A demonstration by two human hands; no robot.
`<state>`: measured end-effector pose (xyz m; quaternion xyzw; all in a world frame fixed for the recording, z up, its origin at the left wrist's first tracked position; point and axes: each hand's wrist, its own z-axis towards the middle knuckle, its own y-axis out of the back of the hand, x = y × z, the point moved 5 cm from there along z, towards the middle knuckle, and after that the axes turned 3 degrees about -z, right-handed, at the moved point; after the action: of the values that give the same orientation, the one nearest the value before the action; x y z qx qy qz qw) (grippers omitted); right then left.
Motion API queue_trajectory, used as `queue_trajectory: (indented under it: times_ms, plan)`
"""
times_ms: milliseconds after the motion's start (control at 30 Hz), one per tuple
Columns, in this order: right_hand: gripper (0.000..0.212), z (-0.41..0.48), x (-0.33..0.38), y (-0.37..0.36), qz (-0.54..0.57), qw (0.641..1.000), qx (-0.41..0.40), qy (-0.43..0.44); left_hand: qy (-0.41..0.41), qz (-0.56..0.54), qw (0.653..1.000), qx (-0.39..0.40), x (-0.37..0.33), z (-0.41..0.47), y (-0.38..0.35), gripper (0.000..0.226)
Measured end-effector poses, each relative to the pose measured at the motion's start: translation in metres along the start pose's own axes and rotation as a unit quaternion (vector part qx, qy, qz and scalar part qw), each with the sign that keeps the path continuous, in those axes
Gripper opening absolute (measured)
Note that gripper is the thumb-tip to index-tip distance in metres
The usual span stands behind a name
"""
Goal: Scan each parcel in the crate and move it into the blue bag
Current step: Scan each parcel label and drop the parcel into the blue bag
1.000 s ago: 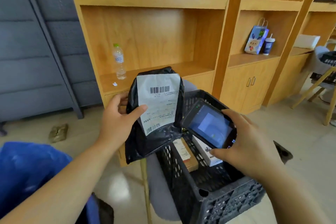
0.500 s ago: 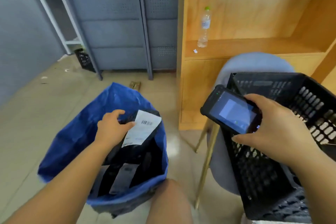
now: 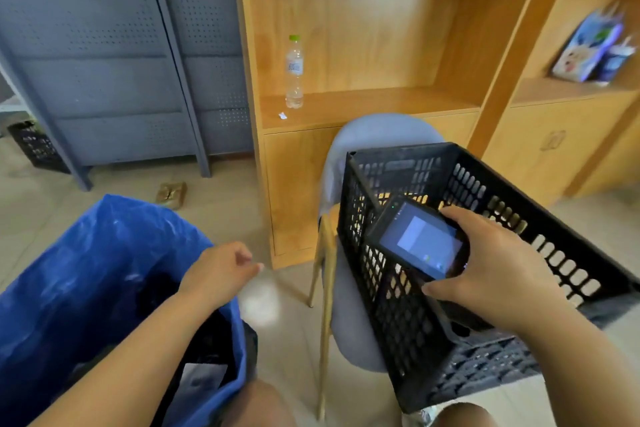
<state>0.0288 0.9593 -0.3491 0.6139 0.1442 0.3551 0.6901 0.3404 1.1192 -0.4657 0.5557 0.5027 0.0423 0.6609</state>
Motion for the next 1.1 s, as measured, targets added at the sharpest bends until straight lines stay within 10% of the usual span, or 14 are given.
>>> queue_trajectory:
  times_ms: [533, 1100]
  plan:
    - [0.086, -0.027, -0.188, 0.045, 0.011, 0.972, -0.066, -0.226, -0.318, 0.068, 0.938, 0.115, -0.305, 0.053, -0.159, 0.012]
    - [0.085, -0.011, -0.294, 0.011, -0.022, 0.948, -0.017, -0.317, -0.336, 0.189, 0.865, 0.320, -0.344, 0.077, -0.404, 0.059]
